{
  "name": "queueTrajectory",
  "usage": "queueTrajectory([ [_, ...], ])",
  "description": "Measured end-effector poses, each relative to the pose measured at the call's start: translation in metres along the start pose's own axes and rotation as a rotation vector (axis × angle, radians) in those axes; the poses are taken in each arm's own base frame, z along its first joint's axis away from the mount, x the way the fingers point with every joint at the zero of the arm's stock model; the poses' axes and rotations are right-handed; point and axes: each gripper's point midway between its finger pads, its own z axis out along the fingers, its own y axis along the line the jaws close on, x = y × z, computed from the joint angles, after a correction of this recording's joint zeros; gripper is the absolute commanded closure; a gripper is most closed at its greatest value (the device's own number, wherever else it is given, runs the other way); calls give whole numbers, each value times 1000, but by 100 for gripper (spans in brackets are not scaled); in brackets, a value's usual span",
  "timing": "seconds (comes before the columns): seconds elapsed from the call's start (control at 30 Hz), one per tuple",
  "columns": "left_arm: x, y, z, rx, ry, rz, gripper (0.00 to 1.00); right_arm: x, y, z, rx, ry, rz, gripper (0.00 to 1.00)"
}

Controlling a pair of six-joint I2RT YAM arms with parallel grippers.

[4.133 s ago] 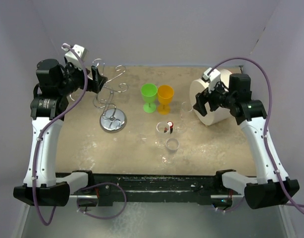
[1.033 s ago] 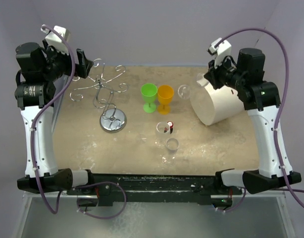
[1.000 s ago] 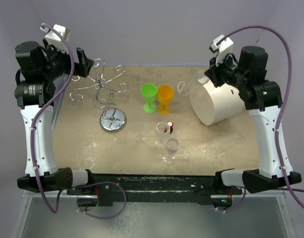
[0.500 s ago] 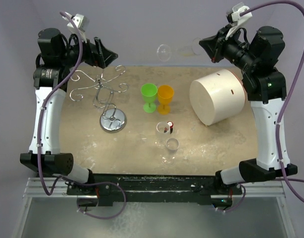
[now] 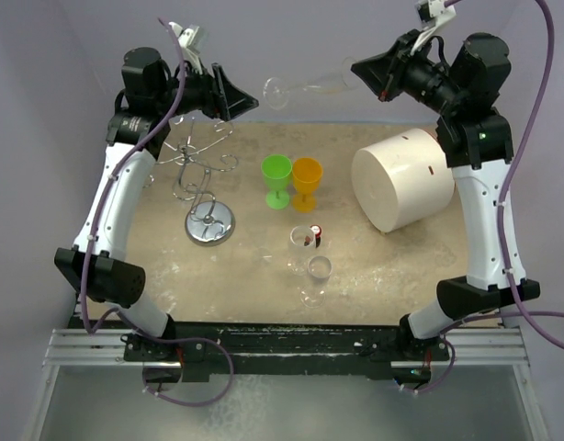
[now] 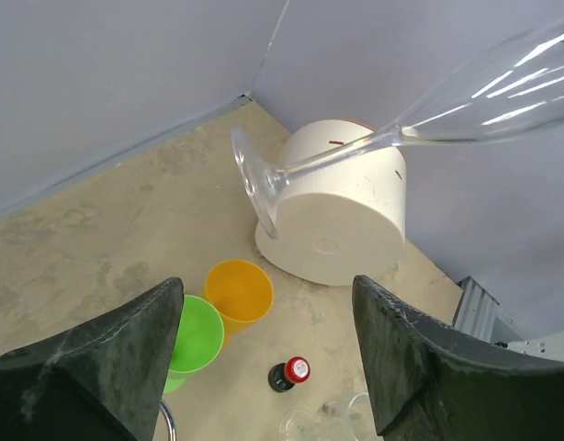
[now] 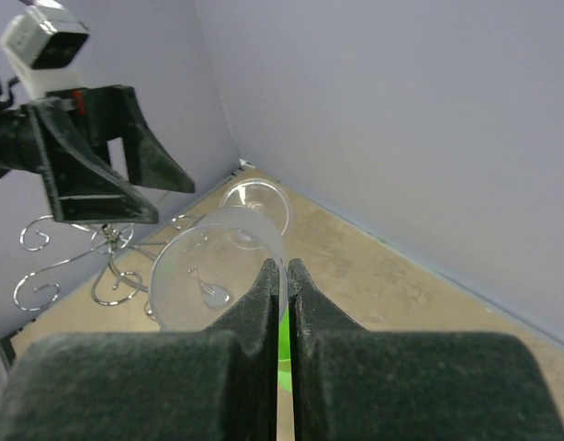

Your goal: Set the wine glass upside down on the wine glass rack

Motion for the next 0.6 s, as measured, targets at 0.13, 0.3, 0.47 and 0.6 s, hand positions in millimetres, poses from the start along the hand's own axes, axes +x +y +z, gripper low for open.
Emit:
queueTrajectory([
  [0.13, 8, 5, 13, 28, 13, -54, 36, 2, 5, 3, -33, 4, 31, 100],
  [0.3, 10, -4, 20, 75, 12, -84, 46, -2, 12, 2, -70, -10, 36, 100],
  [0.47, 11, -16, 26, 117, 9, -98, 63, -2, 20, 1, -110, -10, 37, 100],
  [0.6, 20, -15, 29, 127, 24, -144, 80, -2, 24, 1, -133, -5, 37, 100],
])
